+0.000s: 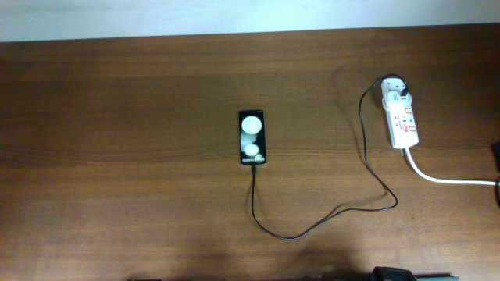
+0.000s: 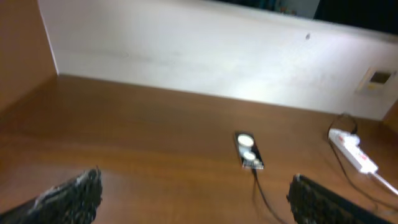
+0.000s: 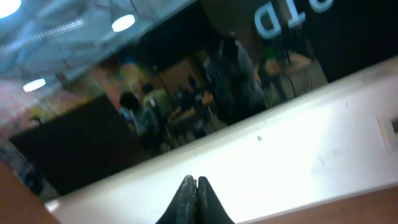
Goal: Plug charger to phone and switch on socket
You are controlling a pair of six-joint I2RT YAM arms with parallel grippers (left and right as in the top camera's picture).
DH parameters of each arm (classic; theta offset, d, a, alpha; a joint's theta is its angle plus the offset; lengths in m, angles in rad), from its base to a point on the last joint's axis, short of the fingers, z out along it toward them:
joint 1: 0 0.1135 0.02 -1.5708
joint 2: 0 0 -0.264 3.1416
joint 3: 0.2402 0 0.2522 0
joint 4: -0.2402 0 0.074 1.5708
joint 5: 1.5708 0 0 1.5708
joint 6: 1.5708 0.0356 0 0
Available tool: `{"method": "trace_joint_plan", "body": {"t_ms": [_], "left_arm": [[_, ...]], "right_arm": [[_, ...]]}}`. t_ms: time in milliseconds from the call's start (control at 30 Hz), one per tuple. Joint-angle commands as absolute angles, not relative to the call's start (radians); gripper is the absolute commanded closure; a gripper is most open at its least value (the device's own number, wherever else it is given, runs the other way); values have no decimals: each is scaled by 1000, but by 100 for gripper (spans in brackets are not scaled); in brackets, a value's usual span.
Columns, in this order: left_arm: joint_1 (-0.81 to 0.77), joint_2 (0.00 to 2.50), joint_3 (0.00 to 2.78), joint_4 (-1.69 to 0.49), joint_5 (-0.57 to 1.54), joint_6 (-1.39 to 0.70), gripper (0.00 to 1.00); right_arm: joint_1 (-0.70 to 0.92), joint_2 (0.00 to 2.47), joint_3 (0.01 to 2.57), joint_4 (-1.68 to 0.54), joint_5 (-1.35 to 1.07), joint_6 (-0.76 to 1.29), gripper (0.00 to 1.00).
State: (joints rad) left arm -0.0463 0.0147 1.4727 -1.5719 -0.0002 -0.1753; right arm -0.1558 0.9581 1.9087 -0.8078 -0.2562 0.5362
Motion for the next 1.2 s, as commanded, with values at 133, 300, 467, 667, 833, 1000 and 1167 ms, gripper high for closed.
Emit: {"method": "trace_joint_plan", "body": {"t_ms": [133, 300, 467, 667, 833, 1000, 1167], "left_arm": [[-43, 8, 1123, -1184, 23, -167, 1], [-43, 8, 784, -763, 114, -166, 1], [-43, 8, 522, -500, 172, -166, 1], [-43, 8, 440, -400, 169, -103, 1], [-43, 9, 213, -73, 169, -103, 1], [-43, 9, 43, -12, 169, -103, 1], [-43, 12, 33, -117, 169, -103, 1]], "right_arm": [[-116, 690, 1822, -814, -277, 422, 96], [-116, 527, 1809, -792, -274, 370, 96], [-117, 502, 1809, -789, -250, 344, 95], [-117, 502, 1809, -789, -251, 344, 95], [-117, 502, 1810, -789, -251, 344, 95], [-117, 502, 1810, -784, -251, 344, 95], [-117, 501, 1809, -781, -250, 344, 94]]}}
